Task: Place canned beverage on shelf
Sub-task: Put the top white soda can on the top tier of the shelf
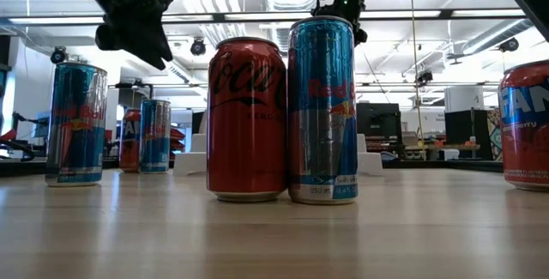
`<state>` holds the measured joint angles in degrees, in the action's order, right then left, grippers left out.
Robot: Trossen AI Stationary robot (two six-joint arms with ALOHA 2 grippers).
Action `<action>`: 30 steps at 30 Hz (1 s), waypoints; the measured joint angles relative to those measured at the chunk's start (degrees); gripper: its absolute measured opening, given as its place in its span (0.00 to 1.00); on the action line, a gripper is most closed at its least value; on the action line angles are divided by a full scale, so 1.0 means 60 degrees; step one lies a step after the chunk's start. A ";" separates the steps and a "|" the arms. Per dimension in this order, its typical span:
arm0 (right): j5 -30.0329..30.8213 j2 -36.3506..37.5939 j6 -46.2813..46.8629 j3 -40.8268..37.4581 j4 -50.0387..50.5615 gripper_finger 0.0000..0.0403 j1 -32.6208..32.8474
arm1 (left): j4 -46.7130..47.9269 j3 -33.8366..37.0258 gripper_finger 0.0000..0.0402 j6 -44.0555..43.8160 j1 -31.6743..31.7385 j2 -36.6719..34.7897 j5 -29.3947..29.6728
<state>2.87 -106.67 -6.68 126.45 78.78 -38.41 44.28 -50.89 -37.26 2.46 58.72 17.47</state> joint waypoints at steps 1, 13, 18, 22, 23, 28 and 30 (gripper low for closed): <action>-0.0013 0.0005 -0.0019 -0.0004 0.0000 0.61 0.0000 | -0.0024 0.0000 0.33 0.0004 0.0000 0.0040 0.0001; -0.0093 0.0001 -0.0253 0.0091 0.0083 0.61 -0.0045 | -0.0248 0.0004 0.33 -0.0200 0.0006 0.0207 0.0000; -0.0131 0.0003 -0.0248 0.0072 0.0052 0.64 -0.0106 | -0.0376 0.0004 0.33 -0.0289 0.0022 0.0207 0.0109; -0.0123 -0.0005 -0.0109 -0.0018 -0.0251 0.71 -0.0106 | -0.0387 0.0004 0.33 -0.0453 0.0051 0.0207 0.0248; -0.0122 -0.0017 -0.0050 -0.0026 -0.0260 0.73 -0.0106 | -0.0407 0.0004 0.33 -0.0464 0.0051 0.0207 0.0248; -0.0237 -0.0029 0.0113 -0.0036 -0.0266 0.78 -0.0106 | -0.0452 0.0004 0.33 -0.0732 0.0047 0.0207 0.0244; -0.0233 -0.0029 0.0113 -0.0036 -0.0283 0.78 -0.0106 | -0.0453 0.0004 0.33 -0.0738 0.0044 0.0207 0.0244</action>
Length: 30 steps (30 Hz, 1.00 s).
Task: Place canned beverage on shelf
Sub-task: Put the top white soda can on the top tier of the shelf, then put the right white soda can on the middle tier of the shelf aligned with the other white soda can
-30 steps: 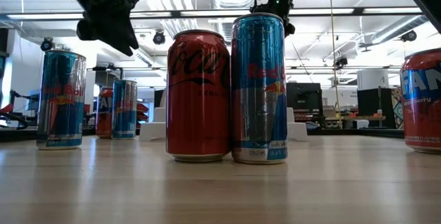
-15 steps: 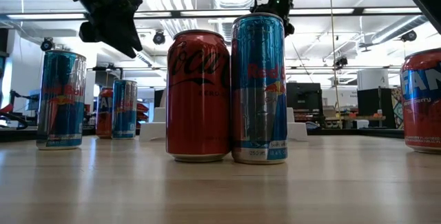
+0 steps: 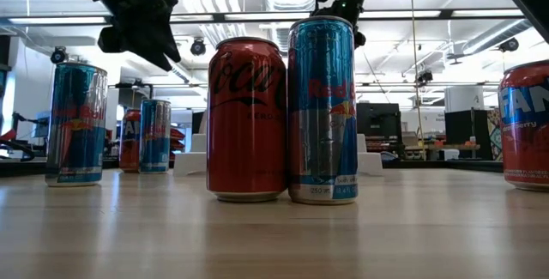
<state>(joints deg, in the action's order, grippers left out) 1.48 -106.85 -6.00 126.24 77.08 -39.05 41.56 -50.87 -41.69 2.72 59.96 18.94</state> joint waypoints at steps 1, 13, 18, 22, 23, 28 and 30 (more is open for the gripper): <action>0.0000 0.0000 0.0000 -0.0001 0.0002 0.78 0.0000 | 0.0000 0.0000 0.33 -0.0018 0.0000 -0.0001 0.0000; -0.0007 0.0033 -0.0067 0.0683 -0.0019 0.82 0.0000 | -0.0094 0.0000 0.33 -0.0186 0.0004 -0.0003 0.0431; -0.0004 0.0033 -0.0094 0.1086 0.0028 0.88 -0.0018 | -0.0278 0.0000 0.33 -0.0185 0.0004 -0.0003 0.0481; 0.0006 0.0043 0.0042 0.1463 -0.0011 0.89 -0.0058 | -0.0448 0.0002 0.33 -0.0186 0.0004 -0.0003 0.0576; 0.0043 0.0110 0.0125 0.1455 -0.0057 0.89 -0.0058 | -0.0493 0.0004 0.33 -0.0222 0.0004 -0.0003 0.0661; 0.0485 0.0560 0.0279 0.1453 -0.0132 0.87 -0.0087 | -0.0601 -0.0065 0.33 -0.0698 0.0000 -0.0206 0.1415; 0.0499 0.0801 0.0403 0.1453 -0.0173 0.86 -0.0102 | -0.0608 -0.0171 0.34 -0.0764 0.0011 -0.0431 0.1765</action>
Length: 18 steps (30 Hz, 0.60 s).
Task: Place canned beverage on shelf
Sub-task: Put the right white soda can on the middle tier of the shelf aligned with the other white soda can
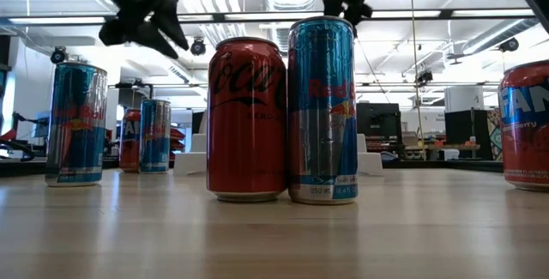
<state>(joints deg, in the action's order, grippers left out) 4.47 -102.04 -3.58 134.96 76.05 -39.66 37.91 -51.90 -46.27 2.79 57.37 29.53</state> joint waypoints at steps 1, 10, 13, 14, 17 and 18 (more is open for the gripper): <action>-0.0021 0.0116 0.0100 0.0000 -0.0031 0.86 -0.0003 | 0.0006 -0.0037 0.35 0.0008 0.0039 -0.0139 0.0037; -0.0821 0.0972 0.0688 -0.0048 0.0611 0.85 0.0042 | 0.0640 -0.0078 0.50 0.0066 0.0063 -0.0889 -0.0714; -0.0881 0.1258 0.0940 -0.0156 0.1131 0.85 0.0315 | 0.0295 -0.0077 0.53 0.0427 0.0040 -0.0764 -0.0761; -0.0906 0.1380 0.1029 -0.0221 0.1281 0.85 0.0423 | 0.0145 -0.0077 0.53 0.0599 0.0040 -0.0691 -0.0763; -0.0881 0.1847 0.1512 -0.0652 0.1418 0.85 0.0928 | -0.0456 -0.0077 0.54 0.1159 0.0040 -0.0441 -0.0776; -0.0783 0.2040 0.1725 -0.0873 0.1430 0.85 0.1149 | -0.0687 -0.0073 0.54 0.1397 0.0040 -0.0361 -0.0842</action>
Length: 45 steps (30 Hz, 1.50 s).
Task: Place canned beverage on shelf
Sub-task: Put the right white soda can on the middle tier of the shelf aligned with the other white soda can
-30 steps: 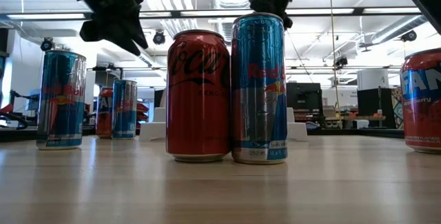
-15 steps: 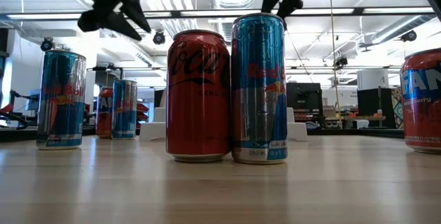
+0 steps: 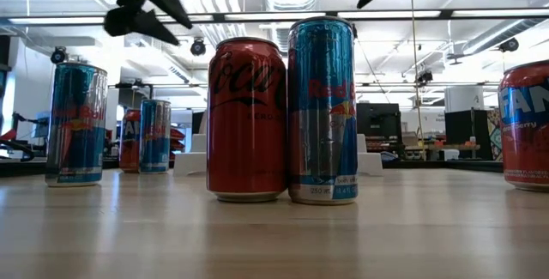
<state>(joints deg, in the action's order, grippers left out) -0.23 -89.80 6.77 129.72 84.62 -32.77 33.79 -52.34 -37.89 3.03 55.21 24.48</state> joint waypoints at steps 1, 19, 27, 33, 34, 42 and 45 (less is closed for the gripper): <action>0.0117 0.0205 0.0138 -0.0259 0.0018 0.85 0.0240 | -0.0211 0.0000 0.54 0.0235 0.0000 0.0088 -0.0078; 0.0326 0.3432 0.6678 -0.5885 0.0358 0.83 0.7376 | -0.2795 0.0000 0.54 0.2790 0.0015 0.1254 -0.2447; 0.0155 0.2494 1.0671 -0.6210 0.0342 0.81 1.0936 | -0.3724 0.0004 0.54 0.3703 0.0015 0.2081 -0.3683; -0.0368 0.1427 1.1323 -0.6067 0.0353 0.81 1.2877 | -0.5510 0.0004 0.54 0.2622 -0.0552 0.2890 -0.4275; -0.0375 0.1313 1.1389 -0.6067 0.0349 0.81 1.3161 | -0.5762 0.0004 0.54 0.2581 -0.0731 0.3021 -0.4207; 0.0344 0.1423 1.3219 -0.6112 0.0106 0.81 1.5091 | -0.6052 -0.1027 0.54 0.1654 -0.2121 0.4046 -0.2510; 0.0909 0.1535 1.4547 -0.6235 0.0122 0.81 1.5514 | -0.5962 -0.1456 0.54 0.1246 -0.2365 0.4461 -0.2418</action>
<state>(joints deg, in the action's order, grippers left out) 5.22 -80.59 94.05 92.31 85.36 60.31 -1.98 -61.07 -30.41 -11.16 81.97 9.97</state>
